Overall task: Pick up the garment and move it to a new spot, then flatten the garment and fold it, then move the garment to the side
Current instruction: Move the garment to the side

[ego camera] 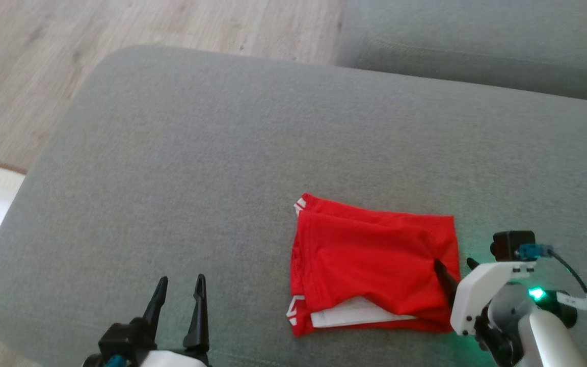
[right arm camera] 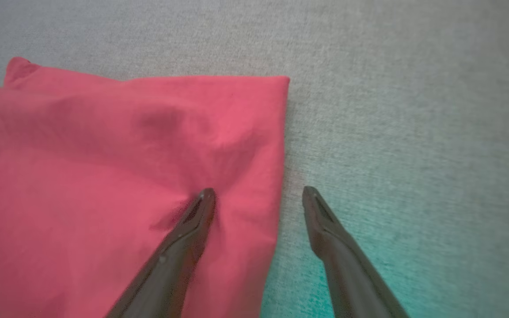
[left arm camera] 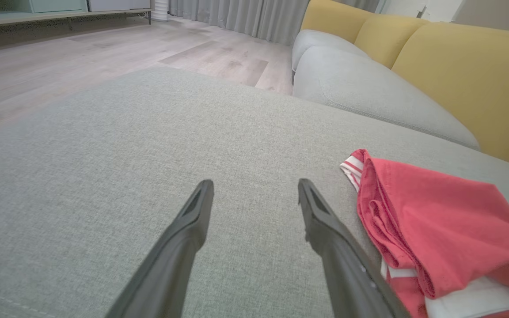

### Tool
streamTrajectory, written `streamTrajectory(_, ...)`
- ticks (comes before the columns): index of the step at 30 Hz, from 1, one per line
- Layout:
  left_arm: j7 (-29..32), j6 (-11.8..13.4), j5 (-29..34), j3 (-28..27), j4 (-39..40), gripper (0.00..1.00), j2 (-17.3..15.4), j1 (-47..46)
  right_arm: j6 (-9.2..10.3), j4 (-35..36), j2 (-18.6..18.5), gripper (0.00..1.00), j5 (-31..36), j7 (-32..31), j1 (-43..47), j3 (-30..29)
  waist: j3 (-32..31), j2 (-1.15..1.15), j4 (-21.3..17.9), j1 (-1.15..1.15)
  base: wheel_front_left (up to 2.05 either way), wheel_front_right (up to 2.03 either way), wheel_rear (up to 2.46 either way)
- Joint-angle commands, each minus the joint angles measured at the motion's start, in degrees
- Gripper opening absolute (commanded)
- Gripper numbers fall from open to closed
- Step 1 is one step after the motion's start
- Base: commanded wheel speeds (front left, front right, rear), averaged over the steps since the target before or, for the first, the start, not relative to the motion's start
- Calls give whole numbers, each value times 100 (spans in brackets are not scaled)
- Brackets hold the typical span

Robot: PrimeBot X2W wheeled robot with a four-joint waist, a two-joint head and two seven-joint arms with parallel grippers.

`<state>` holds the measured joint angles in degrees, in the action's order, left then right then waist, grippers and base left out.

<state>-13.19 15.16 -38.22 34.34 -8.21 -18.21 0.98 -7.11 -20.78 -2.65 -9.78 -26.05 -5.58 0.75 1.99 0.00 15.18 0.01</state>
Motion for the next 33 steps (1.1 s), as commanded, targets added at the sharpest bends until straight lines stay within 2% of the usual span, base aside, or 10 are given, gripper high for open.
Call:
streamTrajectory(1,-76,-14,77,-169,126,100,-17,-315,-37,129,-73,100,-73,-23,-360,111,91,0,99,-1,0,0,0)
streamTrajectory(4,-91,-31,88,-166,99,100,5,-337,-37,-96,-105,100,-221,-93,-439,165,144,0,154,-1,0,0,0)
streamTrajectory(5,-95,-36,91,-166,90,100,11,-341,-37,-161,-115,89,-260,-109,-467,189,158,0,162,-1,0,0,0)
streamTrajectory(6,-99,-39,94,-166,83,100,16,-345,-37,-226,-119,57,-305,-127,-495,211,172,0,165,-1,0,0,0)
streamTrajectory(7,-101,-42,96,-165,76,100,20,-347,-37,-283,-129,37,-340,-132,-525,233,185,0,165,-1,0,0,0)
streamTrajectory(8,-104,-46,98,-161,67,100,25,-350,-37,-331,-143,25,-363,-121,-559,253,198,0,158,-1,0,0,0)
streamTrajectory(9,-107,-58,99,-159,52,100,29,-356,-37,-375,-157,5,-382,-108,-596,279,214,0,141,-1,0,0,0)
streamTrajectory(10,-110,-71,98,-159,36,100,33,-365,-37,-404,-171,0,-397,-66,-642,291,230,0,115,-1,0,0,0)
streamTrajectory(18,-134,-117,146,-156,19,100,70,-433,-37,-311,-457,0,-395,332,-1119,255,338,0,-517,-1,0,0,0)
streamTrajectory(33,-130,-208,375,-163,108,100,59,-959,-37,680,-1306,0,-442,65,-1871,98,984,0,-2810,-1,0,0,0)
